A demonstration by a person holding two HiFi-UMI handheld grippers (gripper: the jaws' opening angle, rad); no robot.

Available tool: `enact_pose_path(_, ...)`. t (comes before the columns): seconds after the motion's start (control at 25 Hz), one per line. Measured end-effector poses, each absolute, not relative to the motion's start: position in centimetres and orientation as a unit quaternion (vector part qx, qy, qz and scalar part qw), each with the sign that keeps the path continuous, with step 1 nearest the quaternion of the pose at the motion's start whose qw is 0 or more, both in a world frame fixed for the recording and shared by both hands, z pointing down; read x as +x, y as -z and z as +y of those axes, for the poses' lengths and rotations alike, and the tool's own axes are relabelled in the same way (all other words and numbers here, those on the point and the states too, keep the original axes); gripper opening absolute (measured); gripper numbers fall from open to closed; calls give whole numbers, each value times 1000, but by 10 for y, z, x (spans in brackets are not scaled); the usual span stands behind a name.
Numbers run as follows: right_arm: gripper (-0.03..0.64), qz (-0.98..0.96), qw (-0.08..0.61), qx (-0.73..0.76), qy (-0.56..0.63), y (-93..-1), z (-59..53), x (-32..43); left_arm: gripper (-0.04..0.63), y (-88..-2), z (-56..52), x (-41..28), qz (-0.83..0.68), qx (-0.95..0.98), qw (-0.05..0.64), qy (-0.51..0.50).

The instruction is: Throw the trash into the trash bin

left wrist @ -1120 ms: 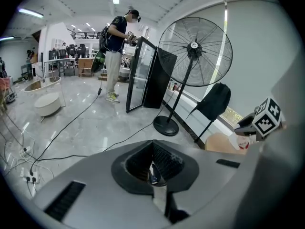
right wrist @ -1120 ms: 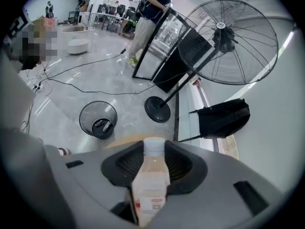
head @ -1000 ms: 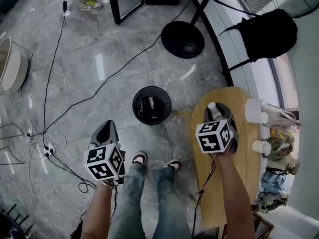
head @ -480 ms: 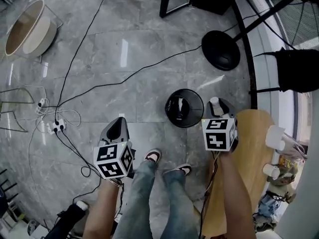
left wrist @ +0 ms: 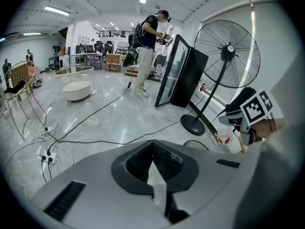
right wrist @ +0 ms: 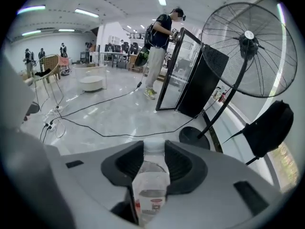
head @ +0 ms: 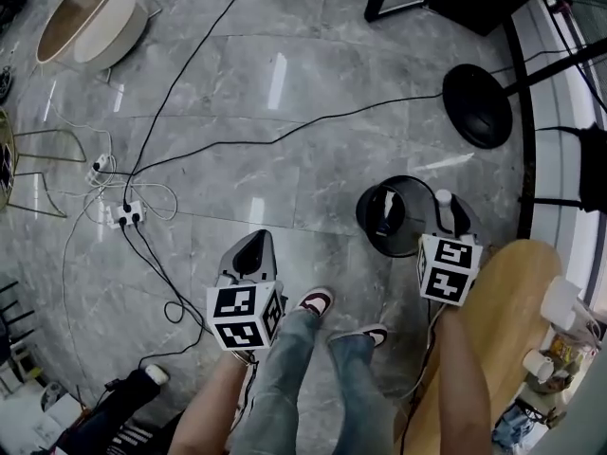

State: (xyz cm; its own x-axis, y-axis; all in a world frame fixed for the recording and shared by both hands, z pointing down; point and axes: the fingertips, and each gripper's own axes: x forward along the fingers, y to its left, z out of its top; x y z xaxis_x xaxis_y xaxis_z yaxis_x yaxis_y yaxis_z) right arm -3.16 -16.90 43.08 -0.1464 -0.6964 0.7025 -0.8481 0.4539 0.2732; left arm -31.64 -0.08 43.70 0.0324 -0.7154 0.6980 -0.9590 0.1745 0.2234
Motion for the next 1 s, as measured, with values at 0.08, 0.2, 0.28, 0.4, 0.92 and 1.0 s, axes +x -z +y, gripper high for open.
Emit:
enact_pose_path(0.08,141,-753,386,523,-106,-449,-167,-31,9,-451,3,-315,-672,620,367,-172)
enact_pose_path(0.2,143,-757,357,535,-121,-473,-167,-30,9,-467,5,-313,-670,620,369,-173)
enact_pose_path(0.28,143,-760,335,540,-135,-485,-170,-28,9,-475,2,-311,-668,623,367,-176)
enact_pose_path(0.4,143,-761,324,542,-146,-498,-168,-27,9,-481,1,-311,-666,625,365,-182)
enact_pose_path(0.92,155,-738,330,568,-155,-508,-161,-14,9,-472,-2,-325,-667,624,363,-184)
enact_pose_path(1.0,155,-735,326,572,-162,-504,-155,-9,9,-467,-4,-323,-667,626,361,-183)
